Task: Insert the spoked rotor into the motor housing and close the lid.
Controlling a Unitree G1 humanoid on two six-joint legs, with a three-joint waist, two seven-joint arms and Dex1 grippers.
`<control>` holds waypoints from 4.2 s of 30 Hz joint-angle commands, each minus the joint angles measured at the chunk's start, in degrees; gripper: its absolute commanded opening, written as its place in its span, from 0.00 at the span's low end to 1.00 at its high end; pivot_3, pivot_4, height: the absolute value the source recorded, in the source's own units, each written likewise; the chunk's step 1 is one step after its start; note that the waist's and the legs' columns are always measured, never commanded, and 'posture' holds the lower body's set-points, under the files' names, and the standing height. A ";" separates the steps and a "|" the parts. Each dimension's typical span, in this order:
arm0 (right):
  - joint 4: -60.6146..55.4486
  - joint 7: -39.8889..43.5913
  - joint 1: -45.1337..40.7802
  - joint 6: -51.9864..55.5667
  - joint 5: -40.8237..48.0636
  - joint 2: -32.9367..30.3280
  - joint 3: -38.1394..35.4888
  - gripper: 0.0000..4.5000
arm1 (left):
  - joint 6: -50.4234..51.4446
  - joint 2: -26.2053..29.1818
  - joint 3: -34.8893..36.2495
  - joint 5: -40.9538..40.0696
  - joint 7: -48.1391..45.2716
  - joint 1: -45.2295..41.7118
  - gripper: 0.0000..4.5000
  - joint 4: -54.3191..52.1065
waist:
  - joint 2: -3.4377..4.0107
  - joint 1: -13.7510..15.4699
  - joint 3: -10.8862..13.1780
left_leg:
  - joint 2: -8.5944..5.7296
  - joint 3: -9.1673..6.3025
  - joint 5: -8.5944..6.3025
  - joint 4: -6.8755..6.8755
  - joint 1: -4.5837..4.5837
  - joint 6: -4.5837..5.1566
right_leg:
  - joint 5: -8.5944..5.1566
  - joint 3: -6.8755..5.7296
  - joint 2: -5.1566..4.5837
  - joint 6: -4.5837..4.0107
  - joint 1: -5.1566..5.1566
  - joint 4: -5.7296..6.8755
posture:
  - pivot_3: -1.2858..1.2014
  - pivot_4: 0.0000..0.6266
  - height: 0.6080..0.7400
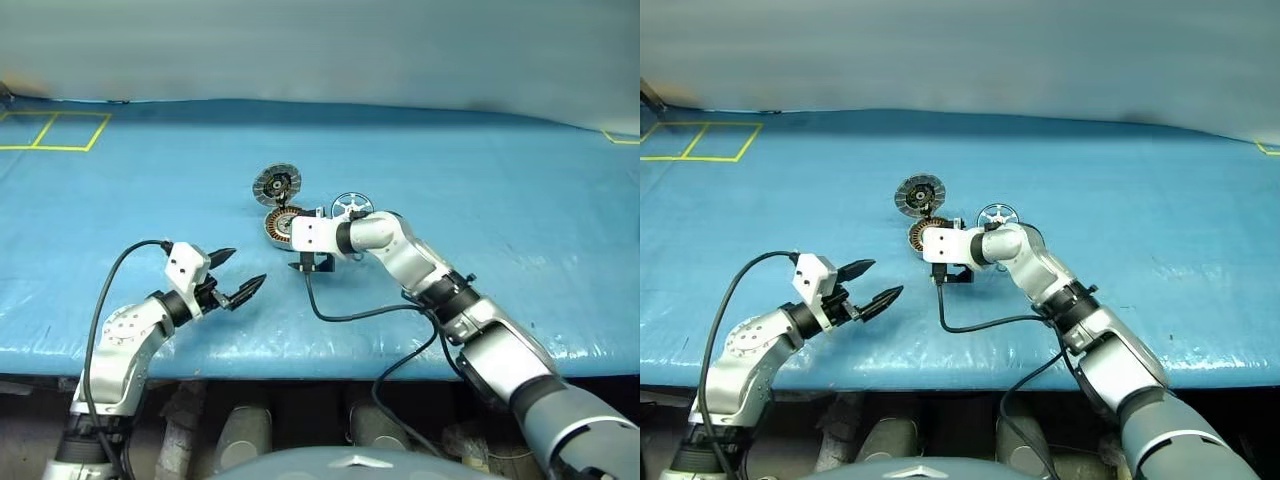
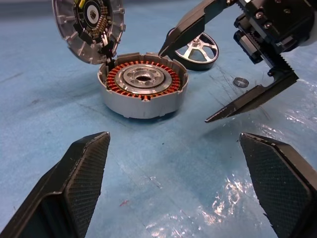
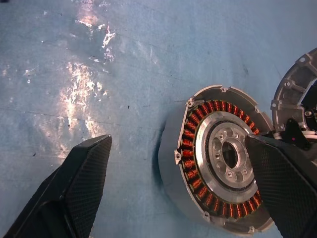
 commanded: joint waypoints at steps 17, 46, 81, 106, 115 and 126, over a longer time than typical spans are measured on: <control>23.73 0.90 -10.46 -8.37 -4.09 5.03 -3.19 1.00 | -1.87 -1.67 -1.98 1.16 2.24 2.73 1.00 -3.92 | 0.07 -0.33 0.03 | -0.03 -0.04 0.01 -0.02 0.03 -0.02 | 0.00 -0.01 0.00 -0.03 0.02 0.06 | 0.52 0.24 1.00; 21.62 -0.28 -8.35 -12.40 -7.79 6.79 -2.54 1.00 | -1.51 -1.74 -2.13 1.03 1.07 1.70 1.00 -2.53 | 0.12 -1.62 0.06 | -0.01 -0.05 0.01 -0.06 0.06 -0.03 | 0.00 0.01 0.01 -0.03 -0.02 0.12 | 0.52 0.24 1.00; -41.14 13.30 23.58 27.48 -13.11 -11.81 -2.41 0.52 | 0.11 -2.28 -6.11 1.40 -0.48 -0.37 1.00 -1.00 | 0.13 0.34 0.03 | -0.08 -0.19 -0.03 -0.02 0.05 -0.02 | -0.05 -0.17 -0.07 -0.03 0.13 -0.02 | 0.52 0.24 1.00; -52.40 12.59 26.77 35.79 -10.00 -12.35 0.98 0.99 | -0.03 -2.32 -7.77 2.24 -3.09 -4.92 1.00 2.94 | 0.01 0.31 -0.04 | -0.03 -0.20 0.02 -0.01 0.12 -0.10 | -0.08 -0.18 -0.01 -0.01 0.20 -0.08 | 0.52 0.24 1.00; -59.32 10.99 30.31 34.15 6.18 -11.97 -14.43 0.99 | 0.14 -2.25 -7.57 1.78 -3.43 -4.81 1.00 2.72 | -0.01 0.29 0.04 | -0.02 -0.21 0.00 -0.03 0.03 -0.07 | -0.09 -0.20 0.00 -0.03 0.14 -0.09 | 0.52 0.24 1.00; -56.68 -5.61 46.20 31.00 12.76 -11.68 -36.23 0.99 | 0.52 -1.61 -7.85 0.75 -5.45 -4.86 1.00 1.16 | -0.02 0.46 0.06 | -0.04 -0.16 -0.01 -0.05 0.02 -0.06 | -0.09 -0.16 -0.03 -0.04 0.15 -0.10 | 0.52 0.24 1.00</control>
